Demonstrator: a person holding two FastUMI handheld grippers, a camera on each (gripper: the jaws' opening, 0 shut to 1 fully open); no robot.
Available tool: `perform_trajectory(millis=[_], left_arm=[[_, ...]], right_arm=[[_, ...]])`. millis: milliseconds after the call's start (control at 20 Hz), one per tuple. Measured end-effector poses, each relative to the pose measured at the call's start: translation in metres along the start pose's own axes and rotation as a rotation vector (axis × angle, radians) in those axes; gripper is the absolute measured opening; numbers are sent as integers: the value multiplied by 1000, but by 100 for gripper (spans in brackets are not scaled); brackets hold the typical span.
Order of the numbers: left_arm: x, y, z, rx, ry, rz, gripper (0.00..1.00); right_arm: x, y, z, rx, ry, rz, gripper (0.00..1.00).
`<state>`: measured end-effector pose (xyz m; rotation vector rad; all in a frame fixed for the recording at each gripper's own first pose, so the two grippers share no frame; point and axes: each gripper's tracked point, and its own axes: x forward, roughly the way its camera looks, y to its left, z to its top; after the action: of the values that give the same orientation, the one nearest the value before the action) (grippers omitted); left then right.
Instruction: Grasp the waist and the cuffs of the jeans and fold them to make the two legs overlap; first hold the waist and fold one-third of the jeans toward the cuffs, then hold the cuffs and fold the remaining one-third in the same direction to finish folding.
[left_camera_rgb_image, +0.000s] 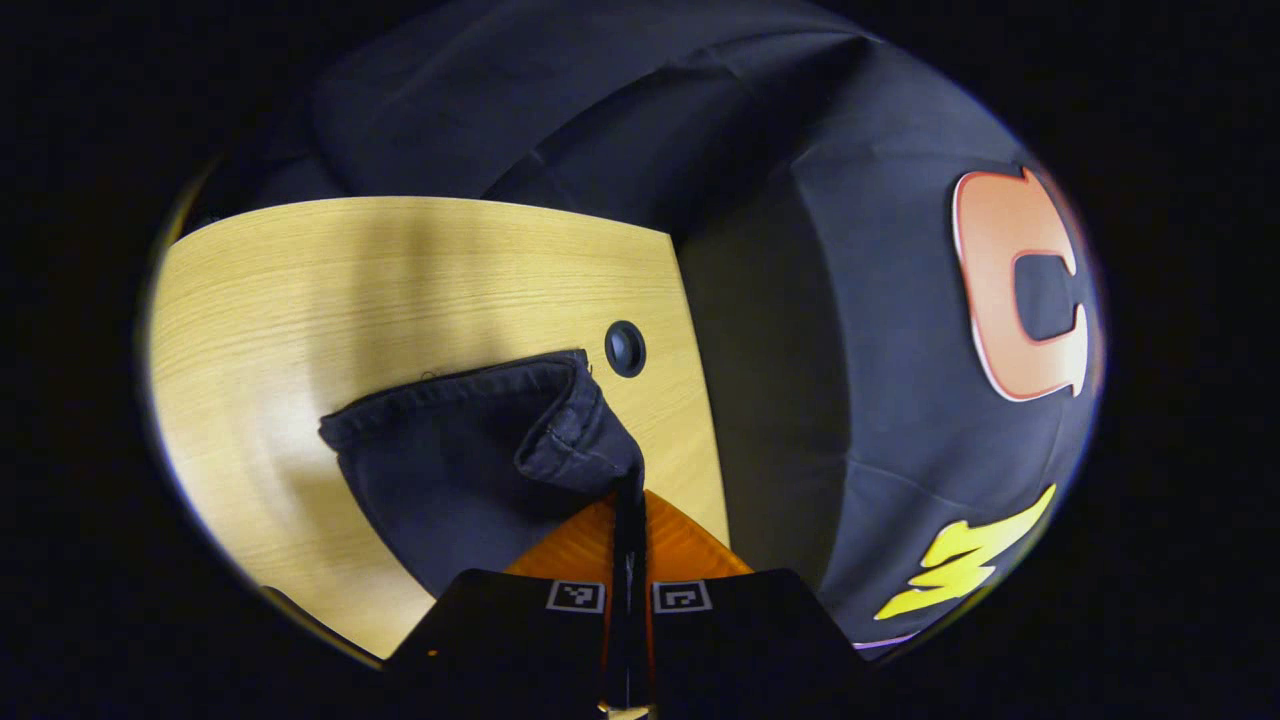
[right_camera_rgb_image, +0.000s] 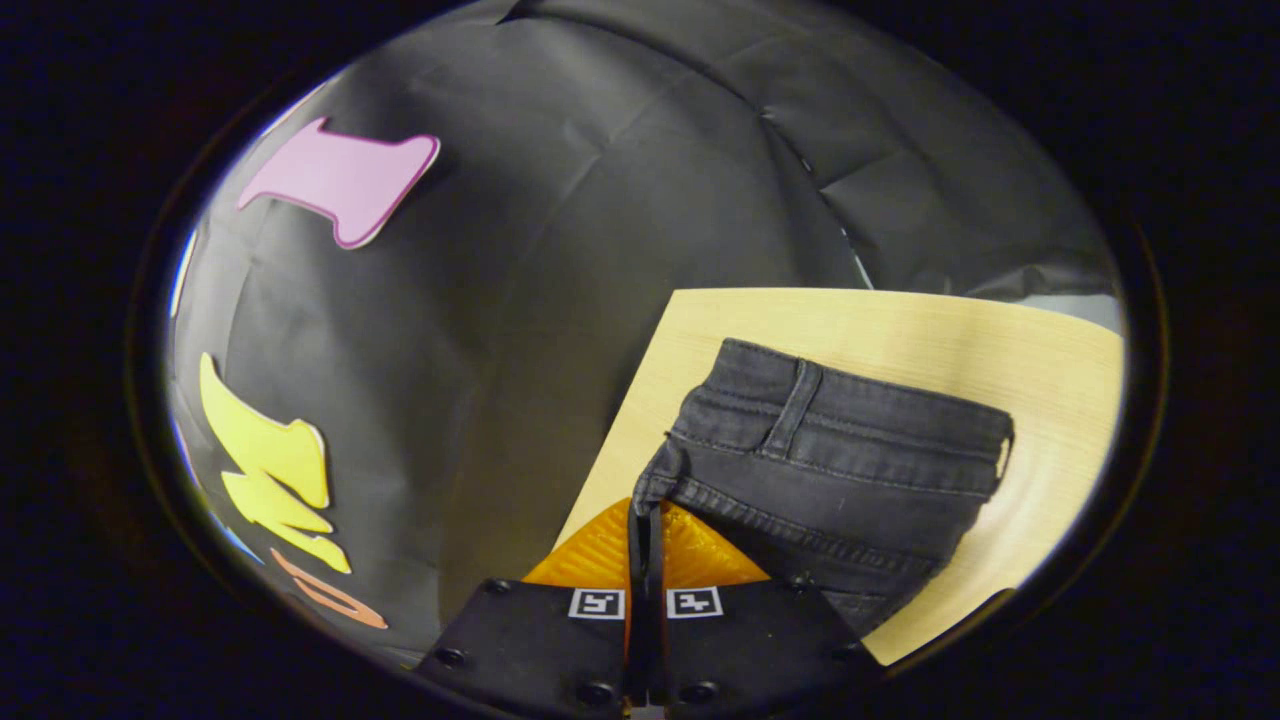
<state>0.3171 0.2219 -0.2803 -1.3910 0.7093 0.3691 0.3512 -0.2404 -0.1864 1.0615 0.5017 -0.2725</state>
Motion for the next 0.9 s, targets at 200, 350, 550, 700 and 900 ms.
perform_trajectory(millis=[200,350,550,700,900], left_arm=[[26,19,-3,42,-2,67,4],[43,30,-5,38,-4,89,4],[40,34,-5,62,-36,94,8],[26,0,-6,36,-60,-61,30],[-9,-50,-21,-7,-62,-263,80]], right_arm=[[40,-10,0,-14,-10,-44,1],[46,-24,-6,-2,-6,-70,5],[49,-27,-8,25,18,-27,3],[44,-18,-10,-2,44,-10,57],[13,4,5,-35,-14,61,80]])
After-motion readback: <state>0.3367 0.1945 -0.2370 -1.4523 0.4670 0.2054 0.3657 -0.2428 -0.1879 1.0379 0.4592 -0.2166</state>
